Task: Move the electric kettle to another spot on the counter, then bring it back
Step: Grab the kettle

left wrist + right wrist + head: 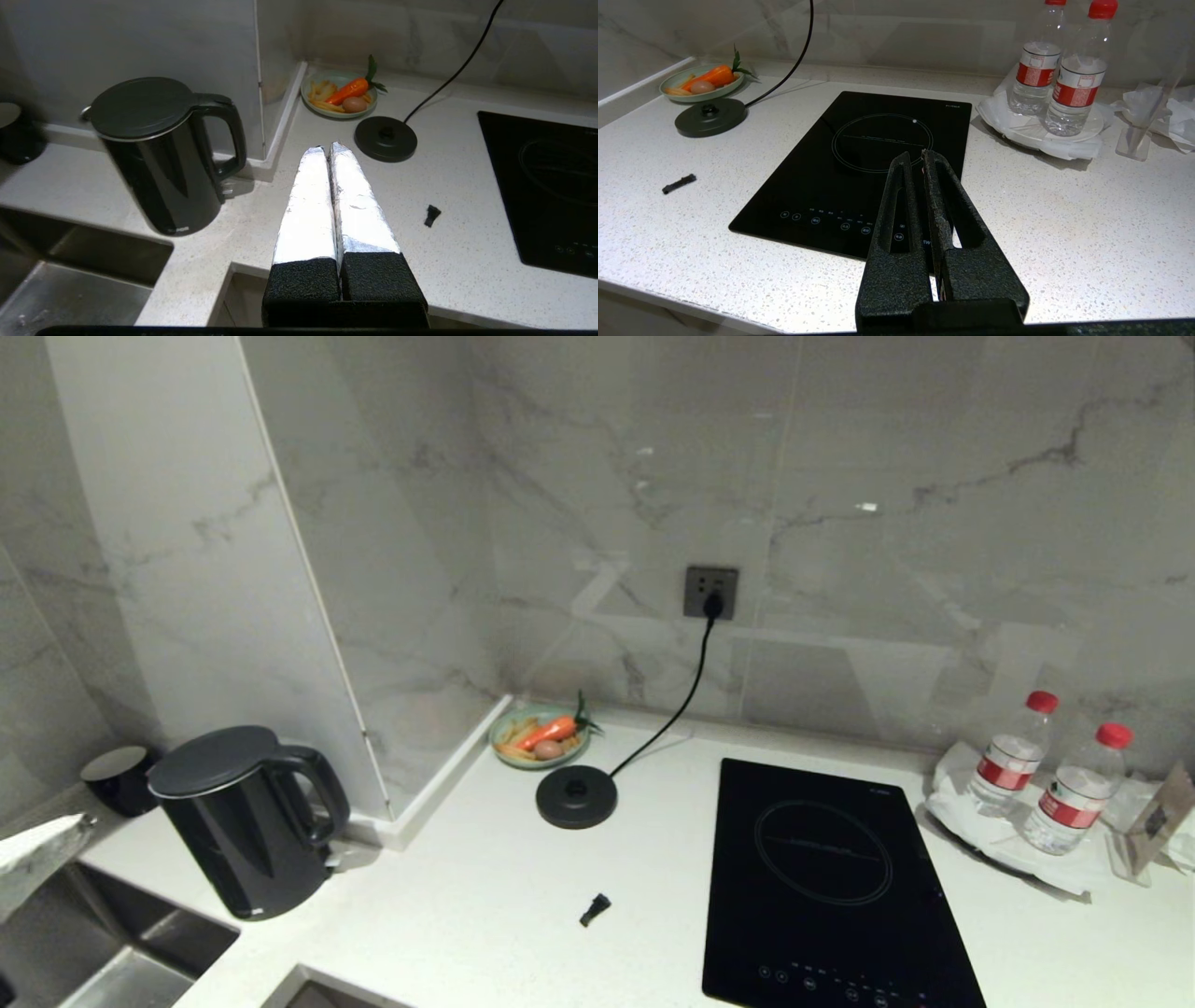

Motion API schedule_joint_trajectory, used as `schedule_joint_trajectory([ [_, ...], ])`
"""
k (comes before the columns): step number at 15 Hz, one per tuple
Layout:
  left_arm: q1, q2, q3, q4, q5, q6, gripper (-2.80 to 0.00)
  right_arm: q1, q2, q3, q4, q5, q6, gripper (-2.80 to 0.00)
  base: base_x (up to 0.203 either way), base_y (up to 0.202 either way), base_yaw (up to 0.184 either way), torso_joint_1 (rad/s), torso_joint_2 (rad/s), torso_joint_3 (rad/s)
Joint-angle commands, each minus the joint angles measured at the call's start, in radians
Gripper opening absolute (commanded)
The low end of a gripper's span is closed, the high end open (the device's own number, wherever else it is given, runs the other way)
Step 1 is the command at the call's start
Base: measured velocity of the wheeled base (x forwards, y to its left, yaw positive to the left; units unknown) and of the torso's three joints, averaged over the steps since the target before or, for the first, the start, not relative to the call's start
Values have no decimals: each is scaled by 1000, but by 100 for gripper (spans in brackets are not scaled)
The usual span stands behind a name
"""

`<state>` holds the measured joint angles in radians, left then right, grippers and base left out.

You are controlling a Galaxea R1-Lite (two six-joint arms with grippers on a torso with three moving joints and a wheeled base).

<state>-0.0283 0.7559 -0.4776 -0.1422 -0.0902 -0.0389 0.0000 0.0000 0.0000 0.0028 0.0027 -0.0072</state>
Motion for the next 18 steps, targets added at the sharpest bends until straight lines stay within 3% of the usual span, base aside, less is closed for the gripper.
schedule_joint_trajectory([
  [1,-45,336,-32,-116,13,-9,-280,0,0,0,1,0,0,-280,0,0,0,0,0,0],
  [4,-156,587,-14,-328,123,-57,-280,0,0,0,0,0,0,-280,0,0,0,0,0,0],
  [6,-203,723,43,-541,165,-70,-280,0,0,0,1,0,0,-280,0,0,0,0,0,0],
  [9,-227,931,170,-873,186,-78,-280,0,0,0,0,0,0,-280,0,0,0,0,0,0],
  [13,-223,1222,232,-1283,235,-79,-280,0,0,0,1,0,0,-280,0,0,0,0,0,0],
  [15,-221,1328,240,-1363,258,-78,-280,0,0,0,0,0,0,-280,0,0,0,0,0,0],
  [18,-189,1368,188,-1388,267,-76,-280,0,0,0,2,0,0,-280,0,0,0,0,0,0],
])
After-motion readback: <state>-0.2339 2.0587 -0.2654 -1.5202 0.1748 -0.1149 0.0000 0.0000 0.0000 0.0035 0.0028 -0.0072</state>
